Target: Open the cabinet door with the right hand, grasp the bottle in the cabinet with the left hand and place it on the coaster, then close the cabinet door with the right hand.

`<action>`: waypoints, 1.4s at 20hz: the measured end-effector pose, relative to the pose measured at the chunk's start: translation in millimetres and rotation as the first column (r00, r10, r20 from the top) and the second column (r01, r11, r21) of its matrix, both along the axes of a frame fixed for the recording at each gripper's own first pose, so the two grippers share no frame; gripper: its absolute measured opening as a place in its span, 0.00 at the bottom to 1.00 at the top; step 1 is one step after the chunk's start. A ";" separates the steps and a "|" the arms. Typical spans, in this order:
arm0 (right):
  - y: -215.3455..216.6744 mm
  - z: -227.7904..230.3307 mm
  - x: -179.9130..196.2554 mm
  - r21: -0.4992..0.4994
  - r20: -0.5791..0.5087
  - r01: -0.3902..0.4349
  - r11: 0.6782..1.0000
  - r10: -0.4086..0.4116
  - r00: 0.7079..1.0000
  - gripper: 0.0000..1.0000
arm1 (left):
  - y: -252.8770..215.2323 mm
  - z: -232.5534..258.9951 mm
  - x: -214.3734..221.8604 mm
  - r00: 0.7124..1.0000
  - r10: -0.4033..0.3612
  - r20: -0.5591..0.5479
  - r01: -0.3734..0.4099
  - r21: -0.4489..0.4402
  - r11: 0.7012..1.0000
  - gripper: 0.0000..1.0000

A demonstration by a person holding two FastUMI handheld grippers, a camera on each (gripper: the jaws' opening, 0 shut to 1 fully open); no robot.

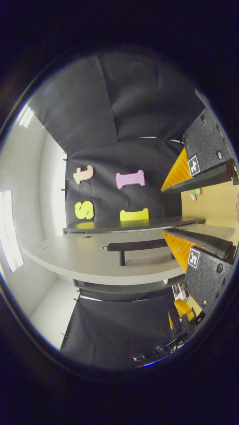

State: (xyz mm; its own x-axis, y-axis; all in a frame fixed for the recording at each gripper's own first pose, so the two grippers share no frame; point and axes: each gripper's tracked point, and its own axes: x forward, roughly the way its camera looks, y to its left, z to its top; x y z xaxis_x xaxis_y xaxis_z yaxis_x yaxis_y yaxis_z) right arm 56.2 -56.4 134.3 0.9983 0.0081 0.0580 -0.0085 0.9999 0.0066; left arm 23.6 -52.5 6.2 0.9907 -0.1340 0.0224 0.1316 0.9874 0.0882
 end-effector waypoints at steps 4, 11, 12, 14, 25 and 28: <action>-1.2 5.6 6.3 0.006 0.010 0.003 1.000 -0.003 1.000 0.87 | 0.9 12.8 41.3 1.000 -0.010 0.004 0.010 0.010 1.000 0.95; -4.3 7.8 8.4 -0.006 0.008 0.009 1.000 -0.008 1.000 0.87 | 24.5 23.4 151.1 0.996 0.062 0.058 -0.065 0.059 0.996 0.95; -5.2 8.1 8.5 -0.013 0.007 0.012 1.000 -0.012 1.000 0.87 | 25.3 22.8 165.4 0.996 0.063 0.060 -0.067 0.059 0.996 0.95; -4.5 8.3 7.5 -0.021 0.004 0.013 1.000 -0.013 1.000 0.87 | 24.9 17.0 191.6 0.997 0.061 0.052 -0.064 0.057 0.996 0.95; -24.0 -4.3 11.6 0.060 -0.030 0.055 0.997 -0.053 0.998 0.87 | 51.8 -26.7 294.8 0.989 0.144 -0.039 -0.143 0.032 0.989 0.96; -36.5 -3.9 10.6 0.071 -0.023 0.092 0.993 -0.090 0.996 0.87 | 52.4 -26.9 307.8 0.990 0.138 -0.039 -0.138 0.010 0.990 0.96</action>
